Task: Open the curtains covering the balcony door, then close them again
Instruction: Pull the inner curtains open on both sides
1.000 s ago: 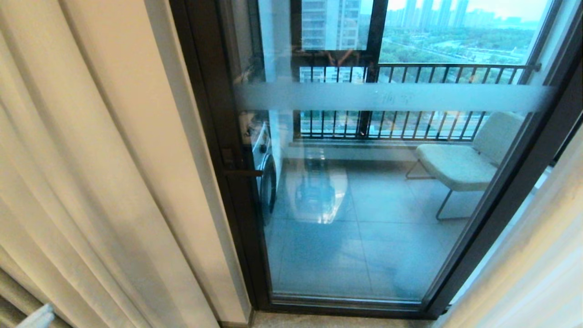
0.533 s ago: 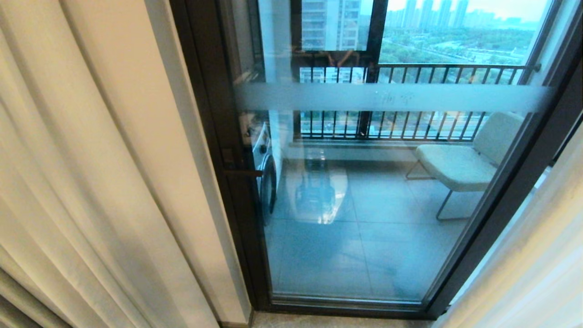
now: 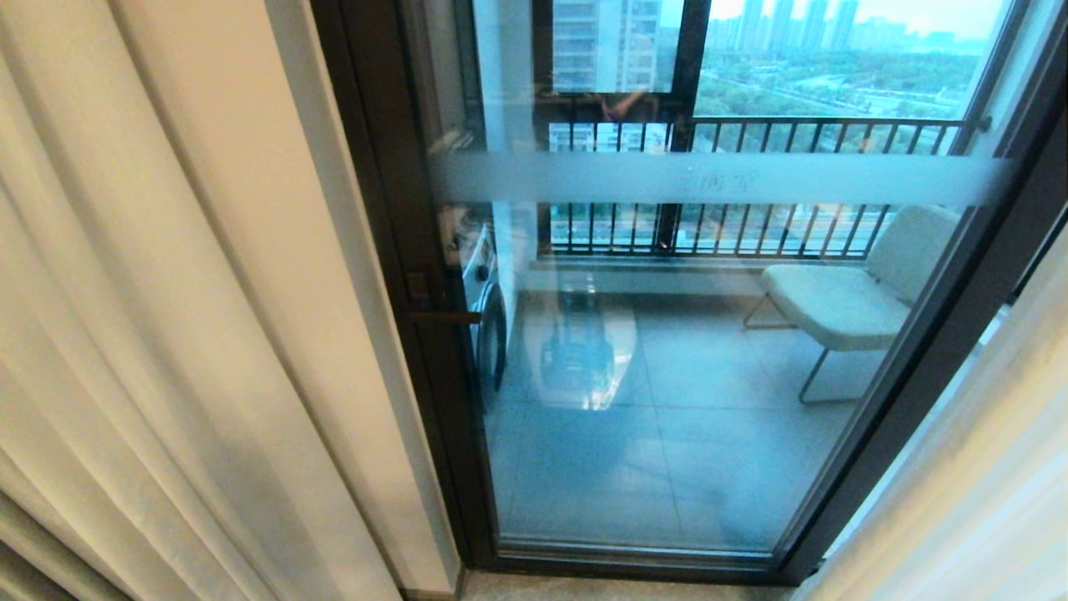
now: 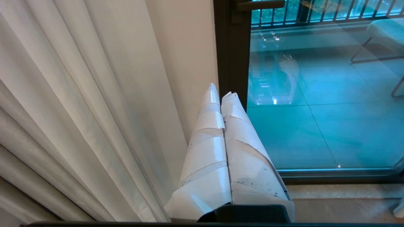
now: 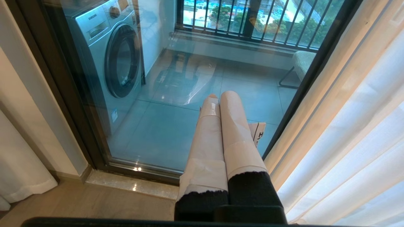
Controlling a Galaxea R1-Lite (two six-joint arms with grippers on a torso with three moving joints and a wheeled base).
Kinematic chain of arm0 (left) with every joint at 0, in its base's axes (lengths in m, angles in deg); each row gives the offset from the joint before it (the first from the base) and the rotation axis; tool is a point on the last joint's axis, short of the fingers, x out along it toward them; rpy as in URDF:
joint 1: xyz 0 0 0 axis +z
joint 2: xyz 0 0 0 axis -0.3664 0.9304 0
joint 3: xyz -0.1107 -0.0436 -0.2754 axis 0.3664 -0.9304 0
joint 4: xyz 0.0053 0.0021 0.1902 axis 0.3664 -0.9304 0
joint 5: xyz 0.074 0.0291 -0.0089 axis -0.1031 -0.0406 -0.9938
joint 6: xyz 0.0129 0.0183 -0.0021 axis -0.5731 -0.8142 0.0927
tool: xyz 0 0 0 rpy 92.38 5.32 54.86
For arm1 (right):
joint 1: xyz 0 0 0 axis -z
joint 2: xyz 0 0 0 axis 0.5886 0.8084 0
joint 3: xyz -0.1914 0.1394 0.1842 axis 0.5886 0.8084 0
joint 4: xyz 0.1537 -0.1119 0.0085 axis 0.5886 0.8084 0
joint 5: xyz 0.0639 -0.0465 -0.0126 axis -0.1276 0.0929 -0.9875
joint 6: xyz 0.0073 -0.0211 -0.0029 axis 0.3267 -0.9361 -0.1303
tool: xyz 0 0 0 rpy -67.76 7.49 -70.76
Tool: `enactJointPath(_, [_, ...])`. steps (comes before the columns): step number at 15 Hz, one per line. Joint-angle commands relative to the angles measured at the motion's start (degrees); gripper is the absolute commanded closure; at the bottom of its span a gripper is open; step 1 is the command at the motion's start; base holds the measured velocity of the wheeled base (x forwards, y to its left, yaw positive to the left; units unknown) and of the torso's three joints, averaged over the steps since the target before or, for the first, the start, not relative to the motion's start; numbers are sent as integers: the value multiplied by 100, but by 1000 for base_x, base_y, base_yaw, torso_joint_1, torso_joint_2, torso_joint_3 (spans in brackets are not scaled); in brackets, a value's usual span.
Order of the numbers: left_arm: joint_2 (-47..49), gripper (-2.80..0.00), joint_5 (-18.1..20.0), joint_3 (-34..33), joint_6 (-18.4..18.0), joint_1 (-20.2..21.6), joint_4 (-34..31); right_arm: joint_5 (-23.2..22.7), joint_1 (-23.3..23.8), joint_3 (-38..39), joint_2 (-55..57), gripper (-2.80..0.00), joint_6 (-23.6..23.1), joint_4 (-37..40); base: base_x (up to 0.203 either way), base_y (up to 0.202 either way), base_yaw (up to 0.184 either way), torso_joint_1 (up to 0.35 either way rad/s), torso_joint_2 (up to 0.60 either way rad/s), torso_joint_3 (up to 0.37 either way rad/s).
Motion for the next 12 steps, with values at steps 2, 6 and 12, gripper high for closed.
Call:
enactJointPath(2, [-13, 0, 2, -13, 55, 4, 8, -4, 1, 0, 7, 0, -5, 2, 0, 0, 0, 0, 0, 0])
enactJointPath(6, [-13, 0, -24, -16, 246, 0, 8, -4, -1, 0, 7, 0, -5, 2, 0, 0, 0, 0, 0, 0])
enactJointPath(12, [-13, 0, -29, -30, 254, 9, 43, -4, -7, 0, 7, 0, -5, 2, 0, 0, 0, 0, 0, 0])
